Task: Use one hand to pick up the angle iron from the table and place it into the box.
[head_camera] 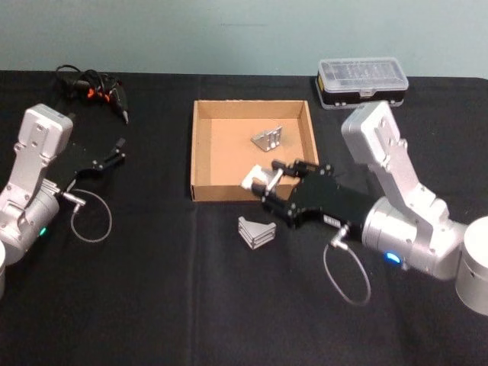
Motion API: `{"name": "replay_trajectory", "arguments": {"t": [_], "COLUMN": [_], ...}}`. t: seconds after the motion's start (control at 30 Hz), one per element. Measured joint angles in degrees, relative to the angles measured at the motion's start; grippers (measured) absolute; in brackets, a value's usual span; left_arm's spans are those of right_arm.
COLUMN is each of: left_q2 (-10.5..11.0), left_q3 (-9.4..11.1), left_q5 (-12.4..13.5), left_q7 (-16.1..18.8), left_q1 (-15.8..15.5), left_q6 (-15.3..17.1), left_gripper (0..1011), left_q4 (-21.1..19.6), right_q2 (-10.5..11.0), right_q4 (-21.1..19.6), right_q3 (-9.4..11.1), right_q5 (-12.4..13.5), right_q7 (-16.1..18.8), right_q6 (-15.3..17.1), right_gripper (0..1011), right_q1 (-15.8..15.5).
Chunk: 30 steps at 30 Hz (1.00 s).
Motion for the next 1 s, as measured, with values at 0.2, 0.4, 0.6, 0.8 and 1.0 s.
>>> {"name": "replay_trajectory", "arguments": {"t": [0.2,0.4,0.6,0.8,1.0], "left_q2": [0.0,0.0,0.0,0.0,0.0], "left_q3": [0.0,0.0,0.0,0.0,0.0], "left_q5": [0.0,0.0,0.0,0.0,0.0], "left_q7": [0.0,0.0,0.0,0.0,0.0], "left_q1": [0.0,0.0,0.0,0.0,0.0], "left_q6": [0.0,0.0,0.0,0.0,0.0], "left_gripper": [1011,1011,1011,1011,1011], "left_q4": [0.0,0.0,0.0,0.0,0.0], "right_q2": [-4.1,-8.8,-12.8,-14.8,-15.1], "right_q4": [6.9,16.4,25.2,29.9,31.1], "right_q3": [-1.0,-3.0,-4.0,-3.9,-3.0], "right_q5": [-2.8,-5.8,-8.1,-9.6,-10.7], "right_q7": [-1.1,-1.3,-1.2,-1.4,-1.8], "right_q6": [-1.3,-2.0,-2.6,-2.9,-2.5], "right_gripper": [477,477,477,477,477], "right_q1": [5.0,10.5,15.3,17.6,18.1]}}
